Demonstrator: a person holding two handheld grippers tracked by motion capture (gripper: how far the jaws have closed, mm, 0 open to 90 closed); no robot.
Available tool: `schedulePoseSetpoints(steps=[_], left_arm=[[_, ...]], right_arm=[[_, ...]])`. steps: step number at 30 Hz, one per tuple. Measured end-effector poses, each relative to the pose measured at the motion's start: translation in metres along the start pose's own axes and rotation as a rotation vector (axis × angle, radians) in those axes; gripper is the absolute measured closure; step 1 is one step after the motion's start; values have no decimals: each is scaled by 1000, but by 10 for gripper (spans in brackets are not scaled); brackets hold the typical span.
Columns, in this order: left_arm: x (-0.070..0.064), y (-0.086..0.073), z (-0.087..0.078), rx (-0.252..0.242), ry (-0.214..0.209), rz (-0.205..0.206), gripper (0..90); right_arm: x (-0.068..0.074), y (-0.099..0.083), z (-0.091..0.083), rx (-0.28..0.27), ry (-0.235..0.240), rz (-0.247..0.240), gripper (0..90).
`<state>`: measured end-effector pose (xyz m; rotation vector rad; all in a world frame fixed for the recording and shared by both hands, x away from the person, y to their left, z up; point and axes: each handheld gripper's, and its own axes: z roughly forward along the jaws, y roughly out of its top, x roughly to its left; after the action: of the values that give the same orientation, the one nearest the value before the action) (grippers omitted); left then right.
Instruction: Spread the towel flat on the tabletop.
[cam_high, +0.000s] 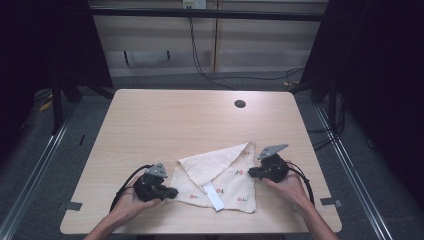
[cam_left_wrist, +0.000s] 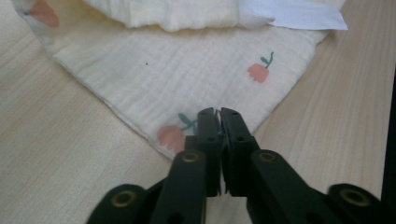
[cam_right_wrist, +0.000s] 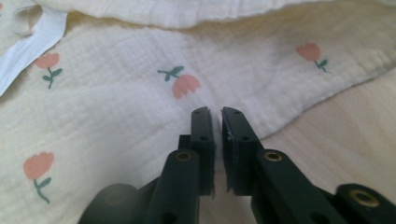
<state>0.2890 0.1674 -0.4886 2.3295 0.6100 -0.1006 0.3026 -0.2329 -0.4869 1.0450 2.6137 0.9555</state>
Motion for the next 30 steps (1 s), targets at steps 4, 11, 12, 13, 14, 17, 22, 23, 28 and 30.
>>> schedulePoseSetpoints(steps=[4, 11, 12, 13, 14, 17, 22, 23, 28, 30], left_arm=[[-2, 19, 5, -62, -5, 18, 778], [-8, 51, 32, -93, -31, 42, 636], [-9, 54, 37, -84, -33, 52, 611], [-11, 56, 41, -78, -21, 63, 609], [-12, 58, 44, -64, -12, 77, 602], [-9, 61, 55, -49, 22, 100, 585], [-11, 58, 60, -24, 27, 125, 608], [-13, 58, 60, -21, 28, 122, 646], [-20, 54, 61, -27, 14, 85, 827], [-23, 55, 60, -4, 7, 95, 847]], right_arm=[[2, 5, -2, -47, 1, 18, 741], [4, 4, 2, -61, 13, 22, 711], [4, 3, 3, -63, 13, 20, 704], [5, 2, 2, -60, 16, 28, 704], [5, 1, 2, -60, 8, 22, 700], [7, -1, 3, -56, 12, 27, 692], [8, -2, 2, -67, 18, 33, 667], [8, -2, 1, -71, 23, 35, 663], [15, 0, 0, -77, 47, 24, 653], [17, -1, 3, -63, 46, 18, 647]])
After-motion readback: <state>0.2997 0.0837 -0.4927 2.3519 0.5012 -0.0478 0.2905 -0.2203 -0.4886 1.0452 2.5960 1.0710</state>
